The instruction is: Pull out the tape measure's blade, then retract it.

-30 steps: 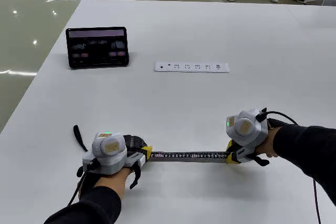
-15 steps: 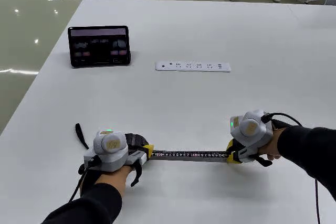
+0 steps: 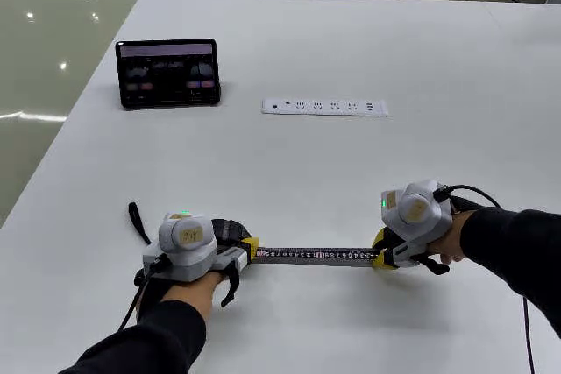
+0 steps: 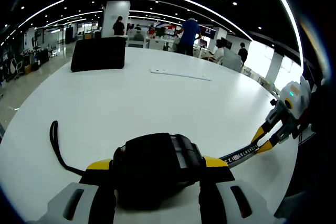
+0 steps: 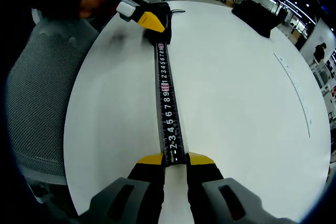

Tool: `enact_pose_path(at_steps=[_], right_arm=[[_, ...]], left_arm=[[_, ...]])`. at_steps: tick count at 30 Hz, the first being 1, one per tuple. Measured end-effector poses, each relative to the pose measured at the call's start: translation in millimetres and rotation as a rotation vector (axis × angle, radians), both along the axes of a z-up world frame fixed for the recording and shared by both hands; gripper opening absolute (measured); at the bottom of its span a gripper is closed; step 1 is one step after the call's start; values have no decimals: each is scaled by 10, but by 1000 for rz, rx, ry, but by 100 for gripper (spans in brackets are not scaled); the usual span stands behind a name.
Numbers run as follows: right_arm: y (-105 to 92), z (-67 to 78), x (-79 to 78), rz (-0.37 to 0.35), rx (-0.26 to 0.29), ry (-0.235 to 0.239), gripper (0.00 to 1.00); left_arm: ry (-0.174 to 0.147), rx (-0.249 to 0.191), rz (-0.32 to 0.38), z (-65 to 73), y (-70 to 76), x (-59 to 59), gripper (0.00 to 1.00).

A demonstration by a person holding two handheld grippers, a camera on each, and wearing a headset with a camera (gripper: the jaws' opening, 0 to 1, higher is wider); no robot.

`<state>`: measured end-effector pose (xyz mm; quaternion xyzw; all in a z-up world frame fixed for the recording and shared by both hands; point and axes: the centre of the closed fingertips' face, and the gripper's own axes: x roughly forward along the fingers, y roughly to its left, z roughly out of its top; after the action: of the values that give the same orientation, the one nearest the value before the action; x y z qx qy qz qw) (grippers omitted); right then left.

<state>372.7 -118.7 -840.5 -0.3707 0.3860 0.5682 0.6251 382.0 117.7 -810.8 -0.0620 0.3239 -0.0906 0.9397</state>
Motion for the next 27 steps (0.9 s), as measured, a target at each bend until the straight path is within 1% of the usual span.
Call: enact_pose_path(at_steps=[5, 27], right_arm=[[90, -3, 11, 4, 13, 0, 11], [217, -17, 17, -10, 28, 4, 11]], left_arm=[[7, -2, -1, -7, -2, -4, 60], [11, -3, 0, -7, 3, -9, 60]])
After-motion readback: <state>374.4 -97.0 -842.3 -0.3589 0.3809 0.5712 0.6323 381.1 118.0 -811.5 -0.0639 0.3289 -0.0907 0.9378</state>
